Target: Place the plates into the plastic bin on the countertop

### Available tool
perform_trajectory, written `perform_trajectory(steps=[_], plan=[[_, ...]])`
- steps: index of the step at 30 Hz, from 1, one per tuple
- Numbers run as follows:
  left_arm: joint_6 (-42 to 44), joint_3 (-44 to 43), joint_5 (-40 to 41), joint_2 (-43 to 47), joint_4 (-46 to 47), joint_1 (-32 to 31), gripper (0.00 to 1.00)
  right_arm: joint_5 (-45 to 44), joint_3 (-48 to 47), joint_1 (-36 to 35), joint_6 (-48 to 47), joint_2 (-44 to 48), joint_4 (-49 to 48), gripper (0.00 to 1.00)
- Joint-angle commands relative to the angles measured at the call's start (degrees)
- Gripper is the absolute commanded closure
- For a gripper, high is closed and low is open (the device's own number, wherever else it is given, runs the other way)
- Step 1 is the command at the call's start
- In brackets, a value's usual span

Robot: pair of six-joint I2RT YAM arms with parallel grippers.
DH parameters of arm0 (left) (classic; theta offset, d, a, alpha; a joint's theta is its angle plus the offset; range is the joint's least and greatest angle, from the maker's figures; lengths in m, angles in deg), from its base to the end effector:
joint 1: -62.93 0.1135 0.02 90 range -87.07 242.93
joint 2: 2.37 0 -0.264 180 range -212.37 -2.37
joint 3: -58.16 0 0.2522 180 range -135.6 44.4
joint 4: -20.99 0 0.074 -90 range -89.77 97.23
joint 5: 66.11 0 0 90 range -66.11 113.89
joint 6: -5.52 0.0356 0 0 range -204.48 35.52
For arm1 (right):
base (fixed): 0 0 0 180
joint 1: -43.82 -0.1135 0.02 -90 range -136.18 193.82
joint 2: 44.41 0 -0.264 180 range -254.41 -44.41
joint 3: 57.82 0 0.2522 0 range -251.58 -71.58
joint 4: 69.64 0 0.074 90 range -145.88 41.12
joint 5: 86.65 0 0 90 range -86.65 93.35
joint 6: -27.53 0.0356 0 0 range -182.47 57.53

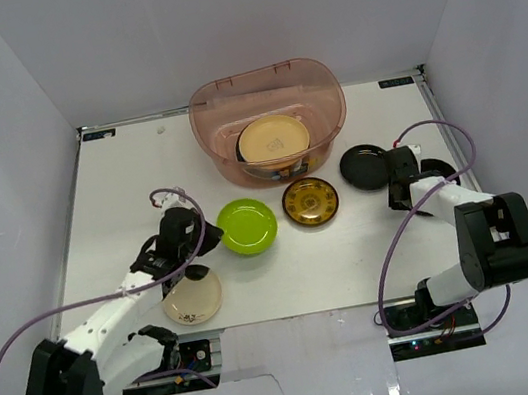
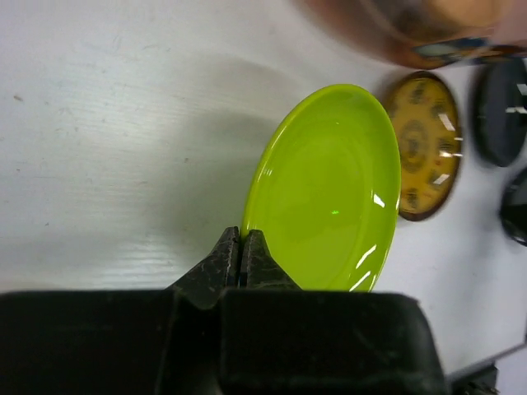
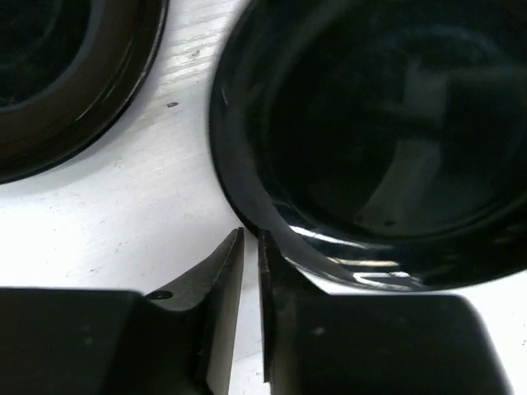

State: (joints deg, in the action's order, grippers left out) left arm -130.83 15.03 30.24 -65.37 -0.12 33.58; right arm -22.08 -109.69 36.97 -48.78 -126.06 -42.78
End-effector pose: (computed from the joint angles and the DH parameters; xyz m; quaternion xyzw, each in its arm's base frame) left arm 0.1936 -0.1044 0.1913 -0.1570 0.8951 -0.2144 0.3580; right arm 0.2589 0.0157 0.1608 0.1188 0.9290 -0.1575 0.3131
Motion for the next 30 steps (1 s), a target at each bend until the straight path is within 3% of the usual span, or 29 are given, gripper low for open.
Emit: perform_trajectory(steps=[1,3,9,10,11,13,14,17,22,26,30], plan=[[2.40,-4.27,-1.43,10.96,-6.15,-0.54,1.00,-1.20,-1.09,-1.84,0.11,0.43,0.78,0.83],[3.36,-7.53,-1.78,13.07,-8.28,-0.71,1.00,-0.42,-1.00,-2.29,0.02,1.92,1.22,0.92],[5.03,-20.63,-2.93,9.40,-9.43,-0.80,1.00,10.11,0.05,-3.61,4.04,13.07,2.19,0.91],[6.17,-22.47,-2.40,6.34,-9.35,-0.80,1.00,11.18,0.22,-3.35,4.93,14.83,2.19,0.86],[6.53,-26.06,-1.79,4.75,-9.26,-0.80,1.00,11.80,0.31,-2.91,5.98,18.33,2.19,0.69],[7.93,-29.59,0.06,1.41,-8.03,-0.80,1.00,14.08,1.36,-0.20,9.49,21.69,1.75,0.52],[8.46,-34.05,0.59,-2.52,-7.94,-0.80,1.00,15.14,2.15,1.65,10.99,25.19,1.40,0.36],[10.30,-40.84,2.61,-11.57,-7.68,-0.63,1.00,20.40,7.77,12.71,17.14,31.69,-1.31,0.15],[12.33,-58.68,3.67,-26.80,-11.19,0.60,1.00,29.56,16.64,34.57,21.63,36.99,-2.91,0.13],[12.95,-73.24,3.84,-40.40,-15.83,1.57,1.00,32.63,20.86,39.62,28.11,35.68,-7.28,0.13],[14.96,-80.83,4.11,-48.85,-19.79,1.75,1.00,36.50,24.65,45.42,32.88,31.12,-12.64,0.13]])
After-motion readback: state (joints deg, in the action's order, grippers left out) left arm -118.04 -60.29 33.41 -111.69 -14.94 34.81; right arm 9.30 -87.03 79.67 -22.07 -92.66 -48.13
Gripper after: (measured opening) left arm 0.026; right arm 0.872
